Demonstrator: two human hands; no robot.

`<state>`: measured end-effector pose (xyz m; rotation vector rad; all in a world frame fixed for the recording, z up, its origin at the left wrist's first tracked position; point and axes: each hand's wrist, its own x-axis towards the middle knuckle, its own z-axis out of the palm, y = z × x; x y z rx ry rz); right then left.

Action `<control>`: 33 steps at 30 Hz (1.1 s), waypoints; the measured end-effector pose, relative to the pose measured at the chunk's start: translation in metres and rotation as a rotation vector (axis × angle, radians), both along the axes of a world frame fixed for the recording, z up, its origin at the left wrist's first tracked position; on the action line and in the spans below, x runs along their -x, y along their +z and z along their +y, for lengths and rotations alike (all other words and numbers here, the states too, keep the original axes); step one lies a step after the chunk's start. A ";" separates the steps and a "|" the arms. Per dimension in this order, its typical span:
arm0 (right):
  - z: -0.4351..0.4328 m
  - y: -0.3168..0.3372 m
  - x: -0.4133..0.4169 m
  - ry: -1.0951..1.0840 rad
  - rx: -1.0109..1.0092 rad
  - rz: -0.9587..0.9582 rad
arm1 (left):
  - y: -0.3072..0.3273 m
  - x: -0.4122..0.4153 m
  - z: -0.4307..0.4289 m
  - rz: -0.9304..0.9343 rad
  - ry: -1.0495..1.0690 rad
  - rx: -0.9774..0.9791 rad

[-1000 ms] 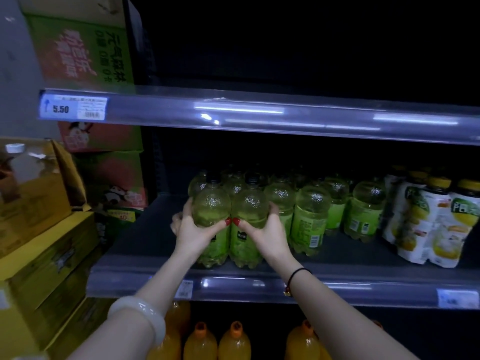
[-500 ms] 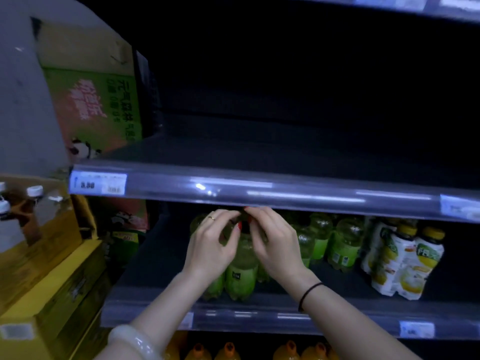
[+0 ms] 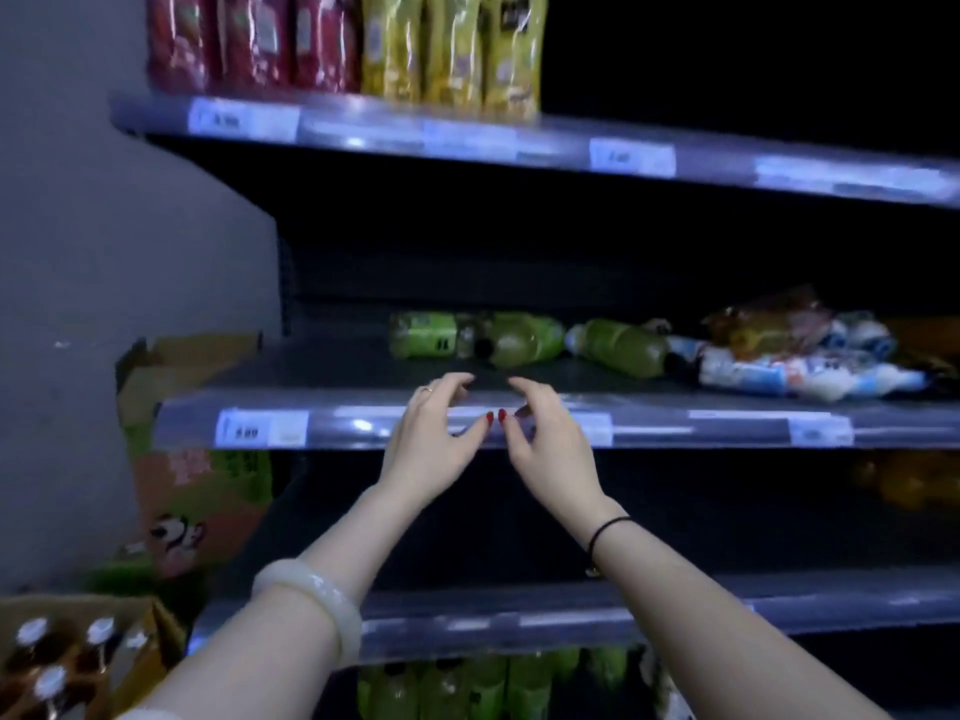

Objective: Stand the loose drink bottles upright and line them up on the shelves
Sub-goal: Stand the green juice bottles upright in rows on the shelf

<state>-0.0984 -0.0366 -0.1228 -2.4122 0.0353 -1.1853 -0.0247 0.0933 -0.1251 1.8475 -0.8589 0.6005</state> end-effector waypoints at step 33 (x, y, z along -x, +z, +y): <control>-0.259 0.122 -0.108 -0.420 -0.066 0.787 | 0.103 -0.161 -0.176 0.312 0.146 -0.385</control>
